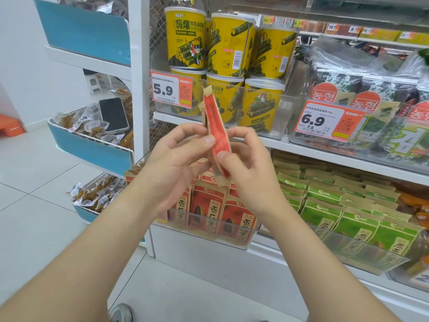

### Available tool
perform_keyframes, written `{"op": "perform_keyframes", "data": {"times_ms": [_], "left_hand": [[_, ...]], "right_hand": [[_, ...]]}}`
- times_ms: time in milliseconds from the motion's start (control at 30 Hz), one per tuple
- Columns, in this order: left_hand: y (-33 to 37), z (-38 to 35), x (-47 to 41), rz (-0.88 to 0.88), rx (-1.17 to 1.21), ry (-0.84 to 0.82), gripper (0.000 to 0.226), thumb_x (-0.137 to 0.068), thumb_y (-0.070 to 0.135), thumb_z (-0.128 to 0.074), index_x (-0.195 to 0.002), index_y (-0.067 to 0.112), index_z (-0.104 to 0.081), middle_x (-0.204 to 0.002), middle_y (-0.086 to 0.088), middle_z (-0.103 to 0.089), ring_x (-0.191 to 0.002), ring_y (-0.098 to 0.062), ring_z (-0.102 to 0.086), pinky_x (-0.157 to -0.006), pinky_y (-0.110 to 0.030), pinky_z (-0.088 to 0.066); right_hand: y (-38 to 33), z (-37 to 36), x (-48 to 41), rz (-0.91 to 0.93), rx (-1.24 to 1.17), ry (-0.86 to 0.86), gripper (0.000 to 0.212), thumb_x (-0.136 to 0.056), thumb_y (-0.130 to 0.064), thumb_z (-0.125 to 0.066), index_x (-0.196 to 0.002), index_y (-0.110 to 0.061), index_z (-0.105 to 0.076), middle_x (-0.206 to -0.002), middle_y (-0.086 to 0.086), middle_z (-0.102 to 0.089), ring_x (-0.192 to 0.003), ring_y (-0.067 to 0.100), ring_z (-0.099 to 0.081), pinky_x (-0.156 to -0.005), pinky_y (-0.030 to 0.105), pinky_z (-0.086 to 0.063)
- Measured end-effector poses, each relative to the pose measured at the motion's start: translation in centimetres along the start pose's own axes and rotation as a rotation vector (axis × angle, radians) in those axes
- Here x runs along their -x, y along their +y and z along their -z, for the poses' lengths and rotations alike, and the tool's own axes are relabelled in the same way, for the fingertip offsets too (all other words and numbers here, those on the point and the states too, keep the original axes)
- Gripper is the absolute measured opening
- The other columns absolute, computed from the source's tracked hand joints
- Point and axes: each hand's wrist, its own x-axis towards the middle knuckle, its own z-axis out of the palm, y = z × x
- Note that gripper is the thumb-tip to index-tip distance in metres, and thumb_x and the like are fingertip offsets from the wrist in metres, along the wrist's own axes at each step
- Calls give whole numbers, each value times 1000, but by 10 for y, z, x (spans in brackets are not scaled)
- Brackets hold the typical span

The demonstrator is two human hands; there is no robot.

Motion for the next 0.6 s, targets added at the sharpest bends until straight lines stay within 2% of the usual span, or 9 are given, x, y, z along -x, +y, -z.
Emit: {"op": "perform_keyframes", "data": {"times_ms": [100, 200, 333, 400, 500, 600], "left_hand": [[-4, -3, 3, 0, -231, 11, 19, -93, 11, -81, -104, 16, -66, -124, -15, -74, -108, -32, -73, -102, -58, -60], [-6, -6, 5, -14, -342, 23, 19, -94, 11, -81, -101, 16, -64, -127, -13, -74, -108, -33, -76, -99, -62, -60], [-2, -8, 6, -37, -404, -8, 18, -97, 8, -75, -101, 12, -57, -125, -15, -72, -104, -36, -76, -96, -56, -62], [0, -7, 6, -48, -447, -50, 22, -97, 3, -74, -100, 10, -54, -119, -19, -70, -94, -28, -73, -91, -51, -61], [0, -8, 7, -53, -511, -123, 29, -88, 6, -74, -98, 9, -47, -105, -13, -67, -92, -17, -65, -86, -43, -59], [-3, -9, 9, -45, -572, -171, 34, -90, 3, -76, -102, 6, -44, -105, -10, -69, -100, -25, -67, -93, -55, -62]], "right_hand": [[0, 8, -4, -26, -40, 70, 24, -93, -25, -60, -116, -19, -63, -97, 14, -78, -80, 37, -72, -60, 44, -59], [1, 12, -4, -55, -38, 69, 28, -94, -26, -56, -118, -15, -64, -100, 10, -79, -85, 35, -74, -66, 48, -62], [7, 13, -6, -162, -128, 5, 25, -90, -28, -61, -114, -20, -65, -109, 7, -78, -98, 39, -73, -87, 64, -59], [7, 13, -5, -226, -164, -27, 29, -86, -27, -64, -113, -18, -64, -107, 4, -78, -93, 27, -73, -89, 57, -57], [4, 11, -4, -254, -129, -27, 34, -81, -25, -68, -112, -11, -62, -112, 18, -75, -90, 23, -68, -81, 48, -56], [3, 8, -3, -243, -102, 65, 40, -78, -20, -69, -111, -1, -56, -115, 27, -71, -82, 26, -63, -68, 45, -52]]}}
